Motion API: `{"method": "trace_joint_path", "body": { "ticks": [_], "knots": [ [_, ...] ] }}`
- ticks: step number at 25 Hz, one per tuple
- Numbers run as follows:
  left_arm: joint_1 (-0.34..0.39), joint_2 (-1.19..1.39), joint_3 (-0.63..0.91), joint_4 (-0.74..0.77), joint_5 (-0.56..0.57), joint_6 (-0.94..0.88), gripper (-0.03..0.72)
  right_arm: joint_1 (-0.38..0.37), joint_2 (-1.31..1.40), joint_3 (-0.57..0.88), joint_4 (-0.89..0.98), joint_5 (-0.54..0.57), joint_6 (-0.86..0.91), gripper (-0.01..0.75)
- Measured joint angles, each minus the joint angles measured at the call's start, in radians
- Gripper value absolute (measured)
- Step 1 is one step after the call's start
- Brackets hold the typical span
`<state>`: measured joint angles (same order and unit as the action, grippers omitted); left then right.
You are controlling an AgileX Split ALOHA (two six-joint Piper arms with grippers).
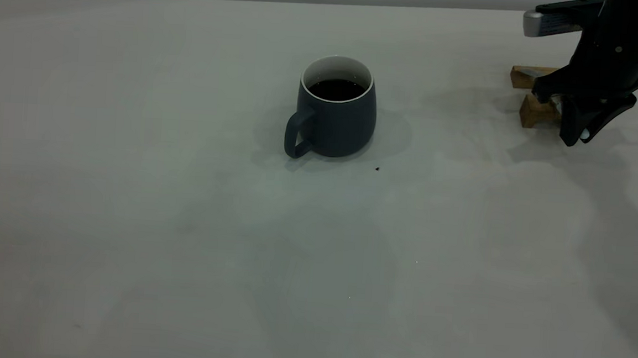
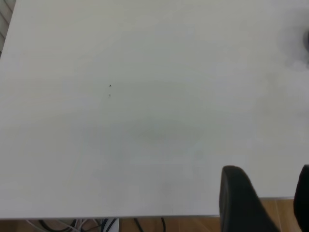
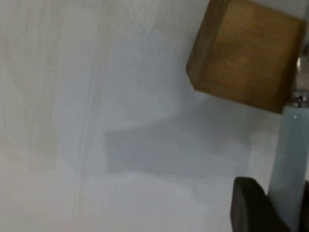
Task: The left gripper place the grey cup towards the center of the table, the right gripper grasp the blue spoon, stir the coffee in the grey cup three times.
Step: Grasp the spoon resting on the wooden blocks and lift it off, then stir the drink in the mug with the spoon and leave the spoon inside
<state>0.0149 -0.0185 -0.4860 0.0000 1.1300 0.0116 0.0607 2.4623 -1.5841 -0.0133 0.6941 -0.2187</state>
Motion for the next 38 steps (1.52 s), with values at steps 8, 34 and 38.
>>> {"method": "trace_joint_path", "body": {
  "ticks": [8, 34, 38],
  "knots": [
    [0.0, 0.0, 0.0, 0.0, 0.0, 0.0, 0.355, 0.0, -0.024, -0.152, 0.179, 0.296, 0.0, 0.145],
    [0.0, 0.0, 0.0, -0.006, 0.0, 0.0, 0.355, 0.188, -0.087, -0.275, 1.191, 0.498, 0.75, 0.145],
    [0.0, 0.0, 0.0, -0.006, 0.0, 0.0, 0.355, 0.2, -0.087, -0.275, 1.199, 0.498, 0.964, 0.145]
  ]
}}
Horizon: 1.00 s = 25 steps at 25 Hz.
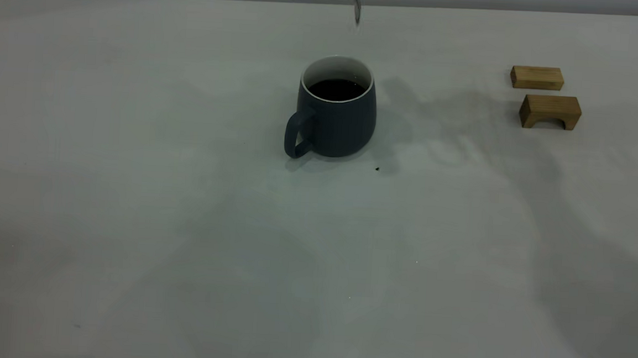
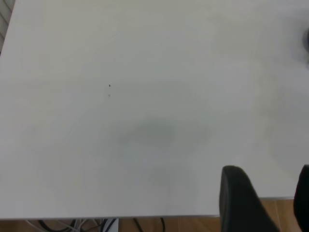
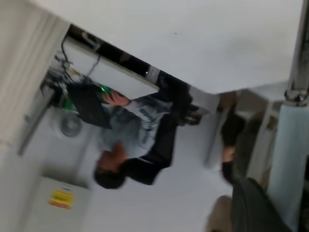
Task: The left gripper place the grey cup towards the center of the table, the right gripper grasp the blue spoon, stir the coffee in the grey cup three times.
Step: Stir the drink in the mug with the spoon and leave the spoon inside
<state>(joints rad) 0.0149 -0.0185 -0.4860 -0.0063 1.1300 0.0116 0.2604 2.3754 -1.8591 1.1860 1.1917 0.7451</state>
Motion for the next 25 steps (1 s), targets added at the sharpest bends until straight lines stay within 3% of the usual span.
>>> {"method": "trace_joint_path", "body": {
  "ticks": [8, 25],
  "knots": [
    [0.0, 0.0, 0.0, 0.0, 0.0, 0.0, 0.355, 0.021, 0.015, 0.0, 0.06, 0.0, 0.141, 0.145],
    [0.0, 0.0, 0.0, 0.0, 0.0, 0.0, 0.355, 0.002, 0.203, -0.008, 0.204, -0.016, 0.122, 0.145]
  ]
}}
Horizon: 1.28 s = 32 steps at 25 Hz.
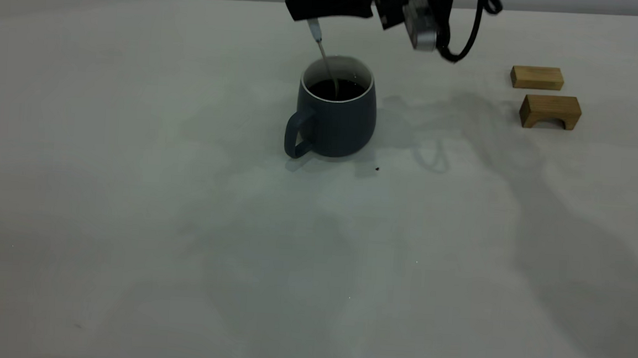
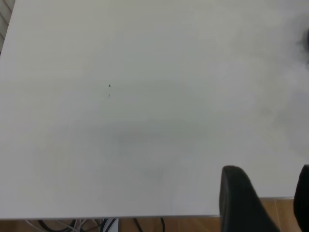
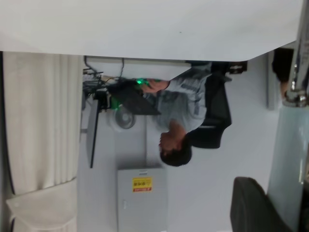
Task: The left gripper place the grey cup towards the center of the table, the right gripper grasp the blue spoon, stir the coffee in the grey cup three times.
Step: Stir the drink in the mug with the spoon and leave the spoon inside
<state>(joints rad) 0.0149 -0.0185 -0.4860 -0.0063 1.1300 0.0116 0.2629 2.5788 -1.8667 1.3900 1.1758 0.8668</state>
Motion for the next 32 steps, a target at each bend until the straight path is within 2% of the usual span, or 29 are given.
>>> {"method": "trace_joint_path", "body": {
  "ticks": [9, 16, 23, 27, 32],
  "knots": [
    [0.0, 0.0, 0.0, 0.0, 0.0, 0.0, 0.355, -0.002, 0.078, 0.0, 0.108, -0.009, -0.156, 0.145],
    [0.0, 0.0, 0.0, 0.0, 0.0, 0.0, 0.355, -0.018, 0.083, -0.002, 0.106, -0.029, -0.295, 0.145],
    [0.0, 0.0, 0.0, 0.0, 0.0, 0.0, 0.355, -0.052, 0.083, -0.005, 0.036, -0.024, -0.166, 0.145],
    [0.0, 0.0, 0.0, 0.0, 0.0, 0.0, 0.355, -0.052, 0.083, -0.005, 0.003, -0.017, -0.039, 0.145],
    [0.0, 0.0, 0.0, 0.0, 0.0, 0.0, 0.355, -0.041, 0.083, -0.005, 0.031, -0.014, -0.001, 0.145]
  ]
}}
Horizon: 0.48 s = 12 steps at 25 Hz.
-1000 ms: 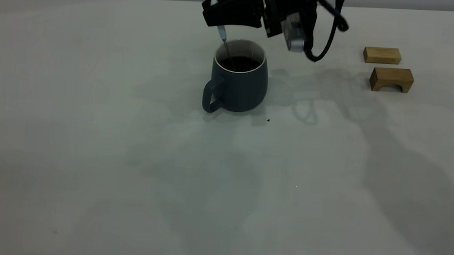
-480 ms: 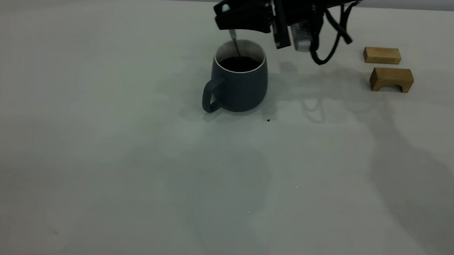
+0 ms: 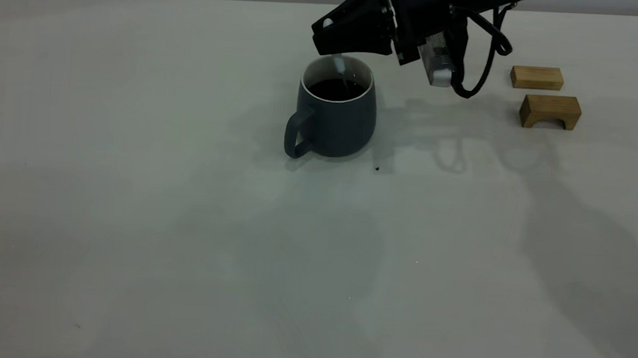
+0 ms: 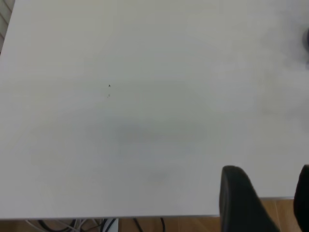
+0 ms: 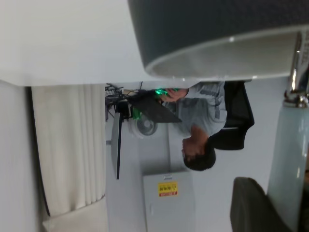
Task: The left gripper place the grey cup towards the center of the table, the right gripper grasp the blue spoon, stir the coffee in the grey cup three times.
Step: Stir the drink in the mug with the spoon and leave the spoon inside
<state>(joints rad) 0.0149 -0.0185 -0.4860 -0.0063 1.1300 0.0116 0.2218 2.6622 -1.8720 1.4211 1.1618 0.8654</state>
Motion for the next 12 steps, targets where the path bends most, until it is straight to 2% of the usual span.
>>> {"method": "trace_joint_path", "body": {
  "ticks": [3, 6, 9, 12],
  "knots": [
    [0.0, 0.0, 0.0, 0.0, 0.0, 0.0, 0.355, 0.021, 0.0, -0.002, 0.052, 0.0, -0.023, 0.145],
    [0.0, 0.0, 0.0, 0.0, 0.0, 0.0, 0.355, 0.031, 0.0, -0.002, 0.082, -0.007, -0.123, 0.145],
    [0.0, 0.0, 0.0, 0.0, 0.0, 0.0, 0.355, 0.028, 0.0, -0.002, 0.08, -0.034, -0.224, 0.145],
    [0.0, 0.0, 0.0, 0.0, 0.0, 0.0, 0.355, 0.007, 0.0, -0.002, 0.053, -0.041, -0.249, 0.145]
  ]
}}
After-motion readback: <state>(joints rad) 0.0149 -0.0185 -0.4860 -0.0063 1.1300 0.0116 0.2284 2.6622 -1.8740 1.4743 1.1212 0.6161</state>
